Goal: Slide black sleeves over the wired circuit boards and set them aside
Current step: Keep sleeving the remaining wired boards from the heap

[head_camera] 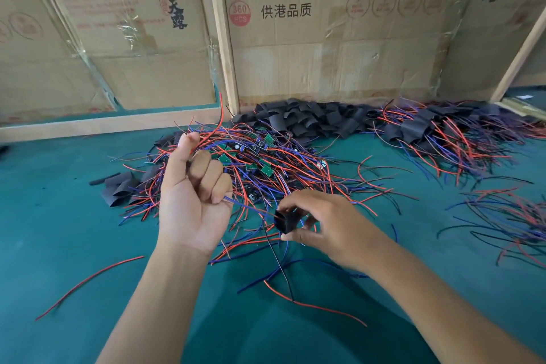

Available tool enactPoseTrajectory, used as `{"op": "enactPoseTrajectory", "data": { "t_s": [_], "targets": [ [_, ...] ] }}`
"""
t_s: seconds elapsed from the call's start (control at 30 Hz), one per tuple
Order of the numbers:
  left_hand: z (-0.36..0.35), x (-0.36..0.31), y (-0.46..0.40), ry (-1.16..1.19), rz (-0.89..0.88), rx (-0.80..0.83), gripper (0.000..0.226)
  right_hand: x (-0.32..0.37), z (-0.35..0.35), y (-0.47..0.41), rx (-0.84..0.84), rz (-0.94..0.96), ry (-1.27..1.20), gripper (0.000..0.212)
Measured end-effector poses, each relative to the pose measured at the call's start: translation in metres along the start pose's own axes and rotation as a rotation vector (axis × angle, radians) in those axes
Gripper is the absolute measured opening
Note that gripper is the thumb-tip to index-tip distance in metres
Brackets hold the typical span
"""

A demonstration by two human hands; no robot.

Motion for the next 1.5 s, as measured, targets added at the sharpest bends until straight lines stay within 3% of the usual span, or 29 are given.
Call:
{"op": "enactPoseTrajectory", "data": {
  "t_s": [0.1, 0.33, 0.4, 0.47, 0.57, 0.73, 0.9, 1.5],
  "targets": [
    [0.000, 0.000, 0.000, 0.004, -0.006, -0.006, 0.011, 0.000, -0.002, 0.001, 0.029, 0.006, 0.031, 0.029],
    [0.001, 0.006, 0.002, 0.070, 0.004, -0.012, 0.032, 0.004, -0.005, 0.002, 0.032, 0.014, 0.058, 0.036],
    [-0.001, 0.010, 0.002, 0.061, -0.012, 0.016, 0.027, 0.006, -0.006, 0.002, 0.003, 0.014, 0.067, 0.039],
    [-0.005, 0.016, 0.003, 0.011, -0.008, 0.032, 0.024, 0.009, -0.005, 0.002, -0.050, 0.020, 0.054, 0.038],
    [-0.010, 0.025, 0.006, -0.186, -0.018, 0.070, 0.043, 0.013, -0.001, 0.001, -0.137, 0.017, -0.037, 0.028],
    [-0.016, 0.033, 0.014, -0.589, -0.086, 0.296, 0.055, 0.011, 0.004, 0.000, -0.215, -0.017, -0.110, 0.025],
    [-0.017, 0.039, 0.017, -0.749, -0.113, 0.410, 0.049, 0.012, 0.007, -0.001, -0.271, 0.023, -0.161, 0.025],
    [-0.023, 0.043, 0.023, -0.838, -0.164, 0.482, 0.043, 0.016, 0.010, -0.001, -0.341, 0.070, -0.159, 0.026]
  ]
}}
Point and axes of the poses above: each hand's wrist, its own y-axis away from the middle knuckle, its own z-axis out of the back of the hand, x = y × z, the point moved 2 cm from there along -y, towards the middle knuckle, and after that the axes turned 11 degrees about -y, right-handed, at the moved point
